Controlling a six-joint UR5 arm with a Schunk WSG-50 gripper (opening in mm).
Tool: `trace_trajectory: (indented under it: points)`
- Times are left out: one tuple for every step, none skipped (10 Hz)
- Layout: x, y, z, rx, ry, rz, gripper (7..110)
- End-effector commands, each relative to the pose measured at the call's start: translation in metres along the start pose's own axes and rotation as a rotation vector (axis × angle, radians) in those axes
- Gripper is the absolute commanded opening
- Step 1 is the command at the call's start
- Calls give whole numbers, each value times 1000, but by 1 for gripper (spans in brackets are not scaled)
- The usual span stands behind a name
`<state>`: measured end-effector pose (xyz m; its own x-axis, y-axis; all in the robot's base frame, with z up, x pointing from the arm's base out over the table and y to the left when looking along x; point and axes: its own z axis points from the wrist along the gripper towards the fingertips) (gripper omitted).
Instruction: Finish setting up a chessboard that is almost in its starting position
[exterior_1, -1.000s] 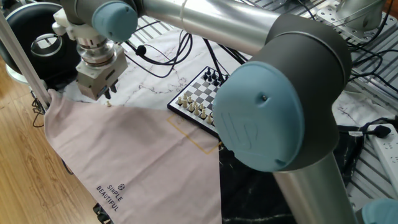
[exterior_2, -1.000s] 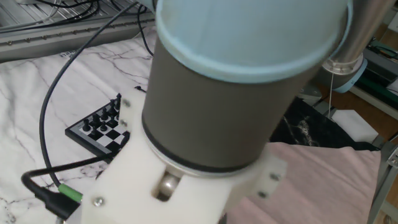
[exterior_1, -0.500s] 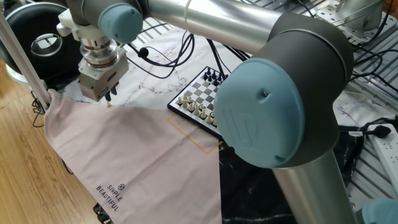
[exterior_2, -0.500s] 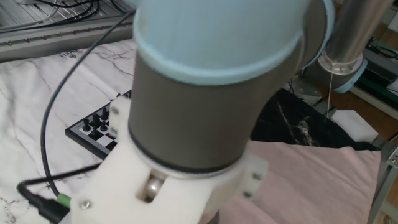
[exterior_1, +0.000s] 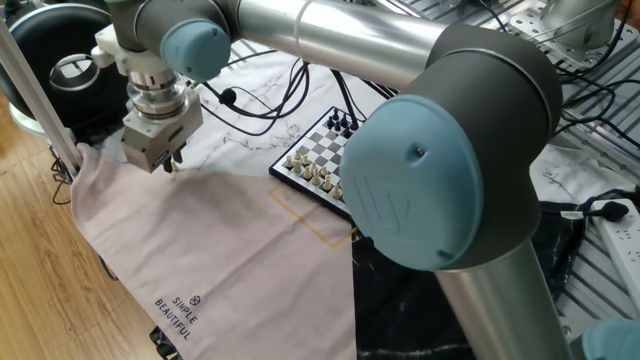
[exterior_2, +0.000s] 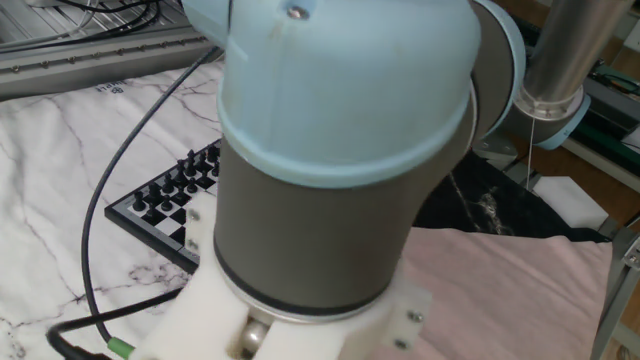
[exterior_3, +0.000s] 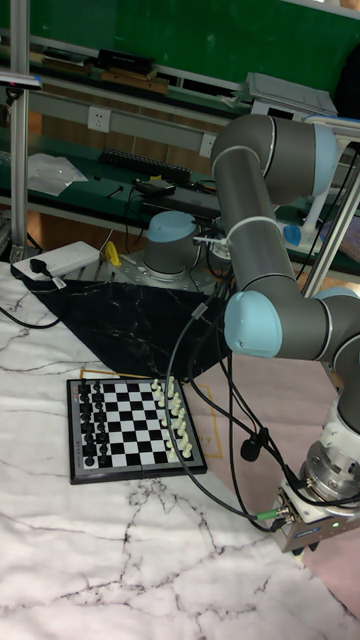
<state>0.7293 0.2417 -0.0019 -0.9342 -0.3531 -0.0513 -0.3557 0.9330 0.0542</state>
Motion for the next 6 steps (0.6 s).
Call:
trace_trajectory:
  points:
    - [-4,0,1,-5,-10,16,22]
    - [-4,-2,1,-3,-10,22,22]
    - [-6,-4,1,-2,-13,22,22]
    - [-9,-5,3,-1,-20,25,22]
    - [-10,-5,4,1,-23,38,22]
    - [-9,-5,3,5,-17,50,22]
